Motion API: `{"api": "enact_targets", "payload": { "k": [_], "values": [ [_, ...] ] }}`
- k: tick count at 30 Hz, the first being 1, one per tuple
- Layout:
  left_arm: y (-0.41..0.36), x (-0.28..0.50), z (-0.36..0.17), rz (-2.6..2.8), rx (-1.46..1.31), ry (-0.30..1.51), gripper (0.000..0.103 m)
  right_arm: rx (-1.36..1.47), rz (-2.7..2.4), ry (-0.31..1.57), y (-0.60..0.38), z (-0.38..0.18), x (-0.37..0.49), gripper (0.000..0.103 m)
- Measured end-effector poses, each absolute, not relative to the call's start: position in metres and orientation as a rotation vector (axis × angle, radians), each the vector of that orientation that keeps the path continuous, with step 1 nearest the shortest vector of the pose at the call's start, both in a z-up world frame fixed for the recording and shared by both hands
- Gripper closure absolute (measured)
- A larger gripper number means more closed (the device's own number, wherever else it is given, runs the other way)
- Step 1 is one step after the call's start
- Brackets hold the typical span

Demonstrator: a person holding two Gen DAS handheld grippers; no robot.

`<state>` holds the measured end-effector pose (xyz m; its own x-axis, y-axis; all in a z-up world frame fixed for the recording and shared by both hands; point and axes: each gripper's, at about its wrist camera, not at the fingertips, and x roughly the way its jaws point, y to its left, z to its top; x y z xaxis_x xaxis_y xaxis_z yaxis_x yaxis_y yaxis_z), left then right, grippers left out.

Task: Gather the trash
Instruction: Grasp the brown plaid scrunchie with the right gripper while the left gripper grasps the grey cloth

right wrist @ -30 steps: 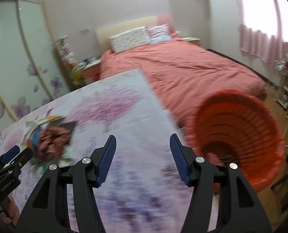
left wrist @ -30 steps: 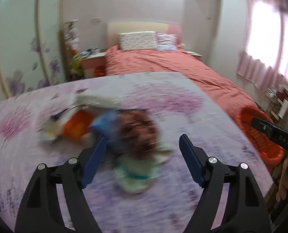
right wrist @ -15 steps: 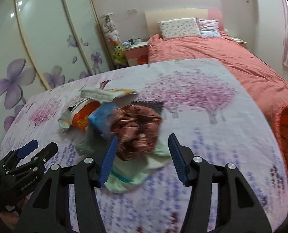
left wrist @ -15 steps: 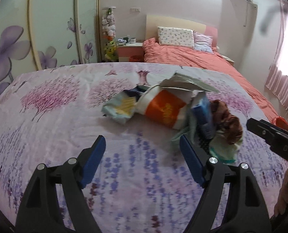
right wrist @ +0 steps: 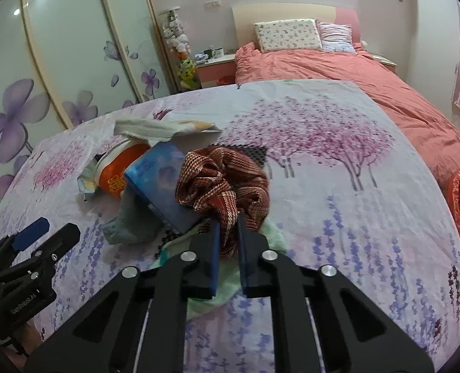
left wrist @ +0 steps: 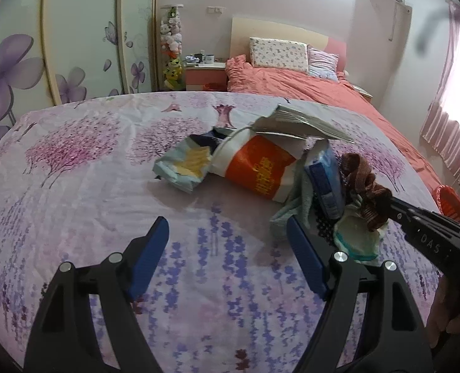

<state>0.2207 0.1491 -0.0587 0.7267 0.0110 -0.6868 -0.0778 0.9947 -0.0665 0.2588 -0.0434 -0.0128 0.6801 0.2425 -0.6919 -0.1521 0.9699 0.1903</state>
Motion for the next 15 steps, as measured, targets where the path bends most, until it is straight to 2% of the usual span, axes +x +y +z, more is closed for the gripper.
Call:
{"api": "enact_targets", "payload": {
  "k": [8, 15],
  "values": [
    [0.124, 0.232, -0.065, 0.0, -0.081, 0.777, 0.03, 0.179, 0.123, 0.77, -0.087, -0.009, 0.255, 0.096],
    [0.104, 0.249, -0.076, -0.003, -0.048, 0.807, 0.044, 0.198, 0.103, 0.772, -0.106, -0.011, 0.25, 0.096]
  ]
}}
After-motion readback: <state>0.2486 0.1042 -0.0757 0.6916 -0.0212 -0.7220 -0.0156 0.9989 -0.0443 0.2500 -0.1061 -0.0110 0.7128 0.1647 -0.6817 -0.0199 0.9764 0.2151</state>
